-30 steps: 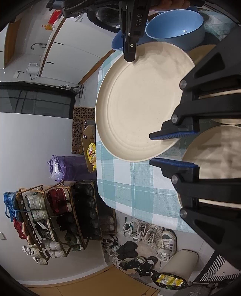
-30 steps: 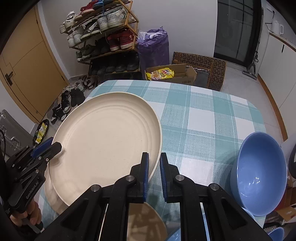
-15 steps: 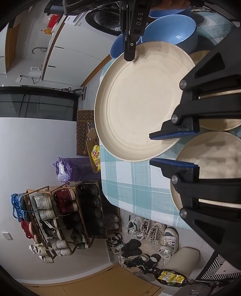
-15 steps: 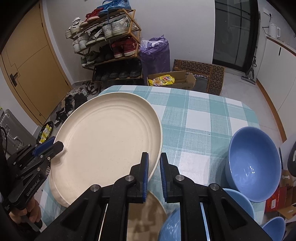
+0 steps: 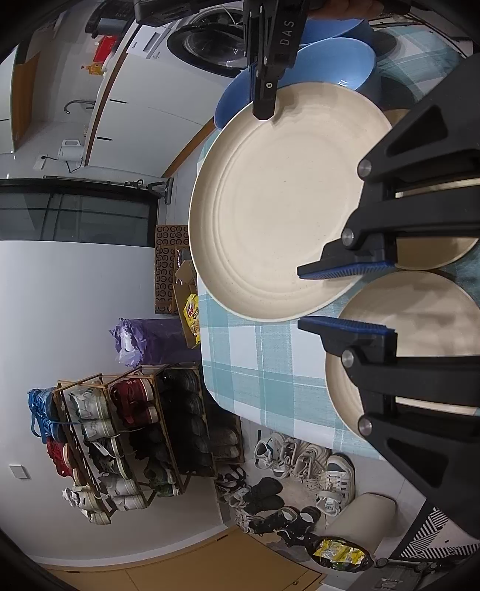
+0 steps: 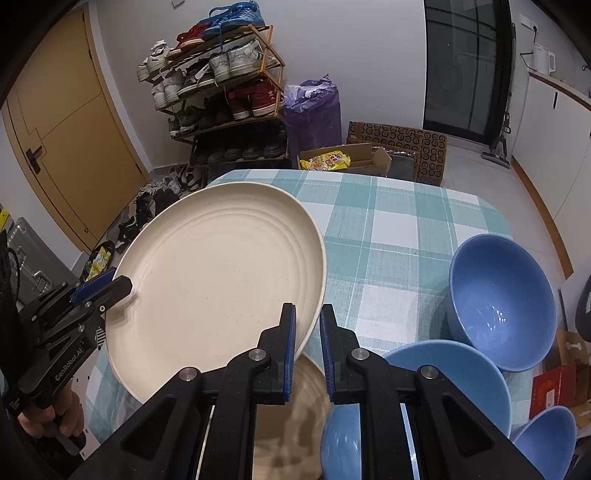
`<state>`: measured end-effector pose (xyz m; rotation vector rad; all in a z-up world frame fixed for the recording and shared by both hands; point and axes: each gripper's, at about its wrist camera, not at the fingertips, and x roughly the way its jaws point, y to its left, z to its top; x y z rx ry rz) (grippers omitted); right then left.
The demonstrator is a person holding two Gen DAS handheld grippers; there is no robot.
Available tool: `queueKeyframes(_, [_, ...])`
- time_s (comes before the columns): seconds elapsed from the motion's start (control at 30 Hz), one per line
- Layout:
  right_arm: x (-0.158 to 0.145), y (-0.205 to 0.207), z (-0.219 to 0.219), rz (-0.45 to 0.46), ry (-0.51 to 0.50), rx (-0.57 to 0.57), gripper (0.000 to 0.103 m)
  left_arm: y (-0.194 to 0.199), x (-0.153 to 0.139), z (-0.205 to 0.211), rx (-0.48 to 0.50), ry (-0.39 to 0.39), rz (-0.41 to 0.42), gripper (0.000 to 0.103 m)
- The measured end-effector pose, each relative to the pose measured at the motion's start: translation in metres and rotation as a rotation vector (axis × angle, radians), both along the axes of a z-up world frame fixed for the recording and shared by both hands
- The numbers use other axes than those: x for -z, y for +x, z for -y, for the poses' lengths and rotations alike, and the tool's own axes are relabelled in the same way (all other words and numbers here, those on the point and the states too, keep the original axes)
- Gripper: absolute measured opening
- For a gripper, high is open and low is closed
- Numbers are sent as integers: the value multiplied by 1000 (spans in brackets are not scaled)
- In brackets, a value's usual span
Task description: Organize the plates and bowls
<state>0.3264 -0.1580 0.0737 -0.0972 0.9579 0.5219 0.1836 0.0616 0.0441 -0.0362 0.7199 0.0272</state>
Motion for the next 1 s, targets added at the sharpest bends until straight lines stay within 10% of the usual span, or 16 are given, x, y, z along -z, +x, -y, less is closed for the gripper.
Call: queueKeyframes(1.0, [23,-69,18,24,19,0,14,-57,23,14,16,3,-3,18])
